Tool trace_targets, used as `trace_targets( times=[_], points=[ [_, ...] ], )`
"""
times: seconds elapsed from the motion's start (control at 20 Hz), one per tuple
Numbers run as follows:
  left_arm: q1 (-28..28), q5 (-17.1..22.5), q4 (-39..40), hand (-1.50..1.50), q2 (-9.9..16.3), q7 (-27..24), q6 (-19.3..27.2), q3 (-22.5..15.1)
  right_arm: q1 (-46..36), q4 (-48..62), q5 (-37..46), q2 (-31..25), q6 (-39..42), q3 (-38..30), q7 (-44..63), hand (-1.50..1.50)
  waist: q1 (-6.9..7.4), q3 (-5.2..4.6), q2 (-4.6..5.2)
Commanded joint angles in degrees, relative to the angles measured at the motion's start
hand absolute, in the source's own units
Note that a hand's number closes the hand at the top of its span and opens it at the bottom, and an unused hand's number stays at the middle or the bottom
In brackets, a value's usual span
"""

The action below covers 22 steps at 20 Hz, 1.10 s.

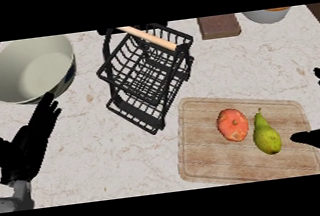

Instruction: Pick the pear from the cutting board and place it in the tiered basket

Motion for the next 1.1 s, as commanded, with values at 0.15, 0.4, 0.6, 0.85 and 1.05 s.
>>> trace_targets(
  times=[0.15,0.4,0.6,0.85,1.05],
  points=[
    [0.15,0.38,-2.69,0.00,1.22,1.85,-1.45,0.98,-8.10,-6.02,-11.60,-7.66,15.60,0.82,17.52,-1.50,1.39,0.20,0.07],
    [2.82,-0.69,-1.43,0.00,-1.77,-1.07,-3.22,2.30,-12.73,-4.56,-5.32,-0.38,13.10,3.19,25.70,-1.50,0.78,0.25,0.09],
    [-1.30,-1.25,-2.68,0.00,-1.23,3.98,-2.71,3.79,-16.09,-1.30,1.38,5.44,10.76,7.46,29.05,-1.50,0.89,0.26,0.13],
    [1.35,-4.60,-0.59,0.00,-3.78,0.47,-3.19,2.34,-12.24,4.95,5.72,9.46,12.10,9.39,25.47,-1.50,0.83,0.28,0.17],
    [1.22,-2.21,0.80,0.00,-2.97,-0.65,-7.67,5.87,-8.24,6.65,12.88,13.86,10.59,11.65,20.86,-1.50,0.51,0.28,0.13]
  ],
)
